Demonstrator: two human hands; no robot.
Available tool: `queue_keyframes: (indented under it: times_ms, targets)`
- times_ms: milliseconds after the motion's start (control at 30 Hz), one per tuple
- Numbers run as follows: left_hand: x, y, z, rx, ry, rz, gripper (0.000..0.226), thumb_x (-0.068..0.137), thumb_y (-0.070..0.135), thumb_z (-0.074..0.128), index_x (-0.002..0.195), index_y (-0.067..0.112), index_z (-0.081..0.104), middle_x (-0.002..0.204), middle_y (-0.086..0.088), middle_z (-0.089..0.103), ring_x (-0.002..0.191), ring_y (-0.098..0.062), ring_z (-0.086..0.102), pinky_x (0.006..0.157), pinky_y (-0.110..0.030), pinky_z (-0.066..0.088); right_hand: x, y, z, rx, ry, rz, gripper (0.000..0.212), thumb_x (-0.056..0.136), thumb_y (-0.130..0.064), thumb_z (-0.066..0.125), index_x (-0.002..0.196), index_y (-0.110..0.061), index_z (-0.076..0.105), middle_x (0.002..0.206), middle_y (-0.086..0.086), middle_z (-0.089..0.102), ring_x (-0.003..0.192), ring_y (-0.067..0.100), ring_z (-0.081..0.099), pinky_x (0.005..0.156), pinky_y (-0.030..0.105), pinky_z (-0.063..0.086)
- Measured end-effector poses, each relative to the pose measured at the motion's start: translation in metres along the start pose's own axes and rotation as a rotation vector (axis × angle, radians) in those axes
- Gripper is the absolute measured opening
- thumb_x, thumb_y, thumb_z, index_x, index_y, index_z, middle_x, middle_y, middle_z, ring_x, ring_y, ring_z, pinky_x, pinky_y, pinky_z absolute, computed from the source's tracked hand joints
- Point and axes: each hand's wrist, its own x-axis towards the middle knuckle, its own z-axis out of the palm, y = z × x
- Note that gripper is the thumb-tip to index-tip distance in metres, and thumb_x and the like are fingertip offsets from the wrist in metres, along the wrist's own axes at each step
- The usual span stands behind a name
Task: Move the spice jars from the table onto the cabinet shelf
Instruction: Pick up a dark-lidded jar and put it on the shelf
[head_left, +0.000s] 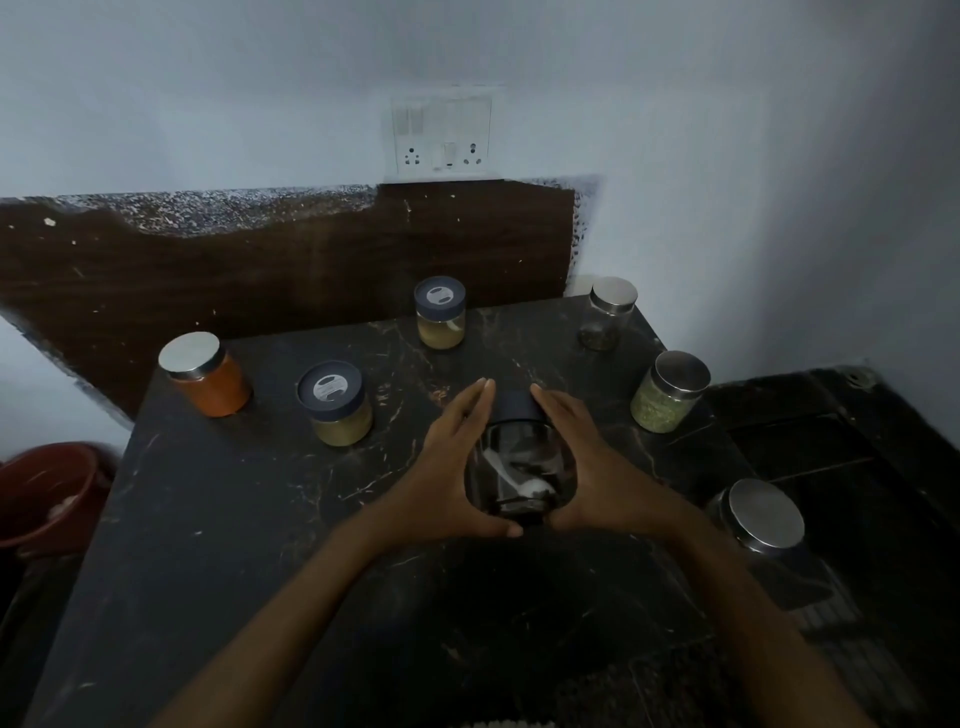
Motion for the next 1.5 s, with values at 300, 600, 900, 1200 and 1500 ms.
queue_keyframes:
  times_ms: [300,600,900,1200,1500]
  targets:
    - [-0.007,0.000,-0.007,-0.183,0.065,-0.023,0.115,0.055,0.053,0.077,0.140,0.047,0.000,0.139,0.036,0.006,0.127,0.020,0.017,0.097,0.000,0.027,-0.002,-0.002,-0.008,-0.064,-0.067,0.013,0.132,0.058,-0.028,0.086,0.136,-0.050,-0.019,0.146,-0.030,-0.009,0.140,0.003,0.001,0.115,0.032,0.015]
    - [-0.003,0.013,-0.001,0.013,-0.014,0.008,0.113,0.053,0.066,0.064,0.136,0.047,-0.011,0.133,0.044,-0.019,0.123,0.016,-0.006,0.104,-0.013,0.007,0.003,-0.005,0.002,-0.174,-0.025,-0.026,0.118,0.052,-0.048,0.072,0.127,-0.064,-0.016,0.139,-0.028,0.003,0.133,0.006,0.013,0.111,0.037,0.027]
    - [-0.006,0.006,-0.008,-0.101,0.020,-0.021,0.118,0.056,0.059,0.074,0.144,0.041,-0.004,0.146,0.030,-0.004,0.137,0.004,0.006,0.109,-0.016,0.020,0.000,-0.007,-0.003,0.013,-0.013,0.033,0.127,0.054,-0.030,0.087,0.143,-0.045,-0.002,0.145,-0.023,0.011,0.136,0.006,0.023,0.112,0.040,0.032]
    - [-0.006,0.012,-0.013,-0.072,0.065,-0.004,0.108,0.056,0.058,0.072,0.138,0.046,0.003,0.142,0.026,0.009,0.137,-0.003,0.013,0.113,-0.026,0.026,0.004,-0.014,-0.005,0.008,-0.067,-0.011,0.128,0.056,-0.030,0.088,0.137,-0.054,-0.009,0.140,-0.036,-0.003,0.137,0.000,0.004,0.113,0.029,0.018]
    - [-0.008,0.009,-0.019,-0.069,-0.003,-0.081,0.129,0.052,0.060,0.075,0.148,0.032,-0.006,0.150,0.023,0.001,0.140,-0.011,0.011,0.114,-0.036,0.027,0.006,-0.021,-0.005,-0.060,-0.014,-0.007,0.128,0.049,-0.031,0.090,0.144,-0.039,0.004,0.137,-0.024,0.016,0.131,0.004,0.022,0.111,0.034,0.031]
